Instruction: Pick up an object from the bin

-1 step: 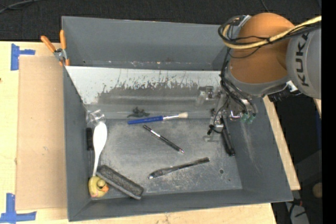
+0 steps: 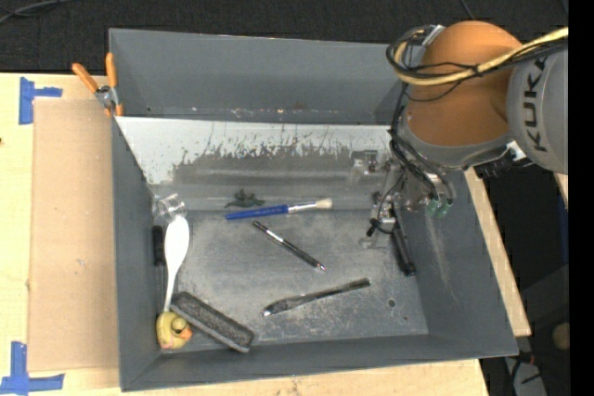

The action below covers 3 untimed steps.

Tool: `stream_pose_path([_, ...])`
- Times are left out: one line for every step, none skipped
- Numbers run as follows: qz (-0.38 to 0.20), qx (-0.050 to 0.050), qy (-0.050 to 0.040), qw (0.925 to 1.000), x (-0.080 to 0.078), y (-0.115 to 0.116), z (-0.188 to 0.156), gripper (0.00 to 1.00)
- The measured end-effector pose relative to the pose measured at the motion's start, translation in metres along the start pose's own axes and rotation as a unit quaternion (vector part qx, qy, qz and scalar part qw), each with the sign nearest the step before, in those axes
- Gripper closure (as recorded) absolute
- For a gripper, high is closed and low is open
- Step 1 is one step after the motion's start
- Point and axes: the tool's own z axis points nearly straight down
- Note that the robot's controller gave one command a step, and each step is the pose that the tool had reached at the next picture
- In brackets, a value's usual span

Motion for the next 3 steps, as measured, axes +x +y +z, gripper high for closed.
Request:
stream_pose_path([-0.055, 0.0, -0.0005, 0.9985, 0.031, 0.011, 0.061, 0.0])
stream_pose_path([-0.128, 0.0, -0.0014, 0.9917, 0.077, 0.028, 0.076, 0.0])
stream_pose_path([-0.195, -0.001, 0.0035, 0.9809, 0.077, 0.029, 0.117, 0.0])
